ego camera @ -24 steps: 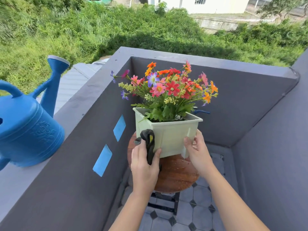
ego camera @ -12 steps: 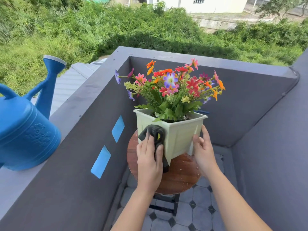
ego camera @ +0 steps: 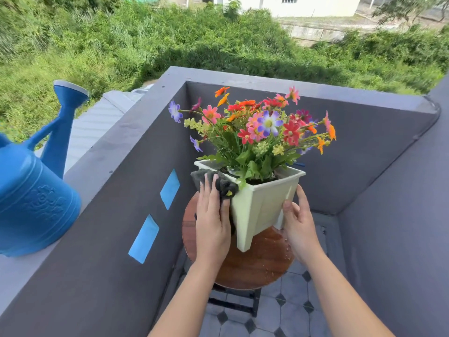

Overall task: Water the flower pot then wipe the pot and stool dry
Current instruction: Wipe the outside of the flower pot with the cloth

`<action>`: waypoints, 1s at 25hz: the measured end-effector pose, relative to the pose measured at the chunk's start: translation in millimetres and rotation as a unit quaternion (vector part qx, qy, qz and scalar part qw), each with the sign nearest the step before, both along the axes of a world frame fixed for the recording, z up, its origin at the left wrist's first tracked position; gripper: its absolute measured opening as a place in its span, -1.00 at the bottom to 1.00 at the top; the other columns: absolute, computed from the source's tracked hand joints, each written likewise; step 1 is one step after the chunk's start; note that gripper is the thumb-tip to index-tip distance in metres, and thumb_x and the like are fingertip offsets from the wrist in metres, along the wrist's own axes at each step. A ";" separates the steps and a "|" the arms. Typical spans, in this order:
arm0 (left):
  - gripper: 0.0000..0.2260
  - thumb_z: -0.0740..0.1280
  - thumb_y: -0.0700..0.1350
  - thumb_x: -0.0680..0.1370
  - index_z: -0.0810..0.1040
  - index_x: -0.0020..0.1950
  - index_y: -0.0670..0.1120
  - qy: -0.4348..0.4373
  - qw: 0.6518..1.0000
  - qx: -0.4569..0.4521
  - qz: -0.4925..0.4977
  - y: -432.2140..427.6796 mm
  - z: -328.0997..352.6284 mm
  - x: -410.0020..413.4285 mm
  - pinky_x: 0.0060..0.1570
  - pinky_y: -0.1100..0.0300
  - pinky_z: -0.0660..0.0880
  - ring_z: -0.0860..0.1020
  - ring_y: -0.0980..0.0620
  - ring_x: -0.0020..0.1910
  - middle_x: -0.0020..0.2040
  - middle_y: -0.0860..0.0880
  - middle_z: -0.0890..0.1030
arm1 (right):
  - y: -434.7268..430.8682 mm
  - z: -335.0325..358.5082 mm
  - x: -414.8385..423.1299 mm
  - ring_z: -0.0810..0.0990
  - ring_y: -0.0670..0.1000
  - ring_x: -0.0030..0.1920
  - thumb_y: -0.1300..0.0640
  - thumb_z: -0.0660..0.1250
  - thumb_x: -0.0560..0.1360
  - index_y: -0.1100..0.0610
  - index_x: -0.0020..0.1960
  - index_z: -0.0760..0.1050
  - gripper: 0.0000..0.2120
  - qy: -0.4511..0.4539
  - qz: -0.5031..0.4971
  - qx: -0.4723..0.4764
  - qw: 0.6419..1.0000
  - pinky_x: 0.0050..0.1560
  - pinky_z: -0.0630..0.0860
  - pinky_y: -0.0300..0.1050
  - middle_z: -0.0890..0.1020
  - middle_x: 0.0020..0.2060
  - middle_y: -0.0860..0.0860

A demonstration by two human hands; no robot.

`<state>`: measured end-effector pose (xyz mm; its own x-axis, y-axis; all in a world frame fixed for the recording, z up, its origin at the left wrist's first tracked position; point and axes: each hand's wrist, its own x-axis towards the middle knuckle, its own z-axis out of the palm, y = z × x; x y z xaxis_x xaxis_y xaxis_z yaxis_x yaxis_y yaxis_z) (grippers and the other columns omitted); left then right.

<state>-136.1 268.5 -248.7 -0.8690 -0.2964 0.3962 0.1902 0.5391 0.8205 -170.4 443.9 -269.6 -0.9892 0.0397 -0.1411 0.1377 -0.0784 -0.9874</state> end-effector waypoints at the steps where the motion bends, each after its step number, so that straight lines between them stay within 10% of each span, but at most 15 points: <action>1: -0.57 0.06 0.00 0.63 0.16 0.51 0.07 -0.025 0.999 0.027 0.025 -4.4 -2.9 -5.5 0.43 0.01 0.16 0.13 0.04 0.51 0.54 0.04 0.16 | 0.1 0.0 -1.5 0.52 0.04 0.26 -0.22 0.25 0.42 -0.55 0.19 0.23 -0.59 -0.004 0.006 0.002 1.000 0.21 0.46 0.31 0.54 0.26 -0.02; 5: -0.55 0.02 0.10 0.64 0.12 0.53 0.10 -0.190 0.968 0.153 0.062 -27.2 -6.3 -23.5 0.23 0.08 0.32 0.39 -0.04 0.34 0.40 -0.01 0.42 | 3.8 2.1 -5.2 0.56 0.03 0.21 -0.19 0.21 0.44 -0.55 0.17 0.22 -0.62 0.004 0.018 0.030 0.999 0.20 0.48 0.27 0.57 0.22 -0.03; 11: -0.80 0.28 0.06 0.56 0.46 0.17 0.11 -0.139 0.953 0.269 0.006 -38.0 -12.0 -24.4 0.20 0.05 0.47 0.55 0.09 0.15 0.13 0.05 0.59 | 5.9 13.8 -5.2 0.59 -0.04 -0.08 -0.02 0.13 0.58 -0.20 0.26 0.18 -0.71 0.013 0.016 0.076 0.997 -0.36 0.53 -0.28 0.57 0.14 0.08; 15: -0.77 0.24 0.03 0.59 0.43 0.22 0.01 -0.115 0.962 0.244 0.038 -30.3 -11.1 -15.7 0.15 0.10 0.46 0.54 0.21 0.08 0.07 0.12 0.58 | -9.5 16.0 -0.7 0.47 0.05 0.26 -0.35 0.22 0.40 -0.36 0.25 0.22 -0.55 0.028 -0.005 0.077 0.997 0.10 0.55 0.20 0.34 0.33 0.07; 19: -0.30 0.13 0.39 0.45 0.28 0.39 -0.07 -0.166 0.967 0.175 0.077 -24.9 -13.3 -12.6 0.21 -0.12 0.43 0.48 -0.07 0.25 0.27 -0.08 0.53 | -15.9 25.2 12.1 -0.18 -0.12 0.50 -0.64 0.07 0.13 -0.63 0.24 -0.18 -0.24 -0.038 0.090 0.152 0.983 0.32 0.30 0.38 -0.16 0.53 -0.17; 23: -0.48 0.15 0.28 0.52 0.32 0.35 0.00 -0.141 0.978 0.129 0.085 -16.2 -2.8 -3.6 0.08 0.02 0.45 0.51 0.00 0.13 0.15 0.06 0.56 | -26.0 23.9 18.8 0.31 -0.11 0.41 -0.51 0.35 0.09 -0.16 0.51 -0.11 0.16 -0.019 0.075 0.042 0.996 0.29 0.45 0.07 0.24 0.49 -0.03; 25: -0.58 0.17 0.20 0.55 0.37 0.31 0.01 -0.116 0.984 0.118 0.072 -10.7 2.2 1.1 0.14 0.07 0.43 0.50 0.02 0.19 0.19 0.05 0.55 | -32.9 22.7 26.9 0.44 -0.27 0.25 -0.32 0.42 0.23 0.07 0.51 0.03 0.04 0.011 0.035 0.066 0.997 0.31 0.41 -0.19 0.40 0.39 -0.02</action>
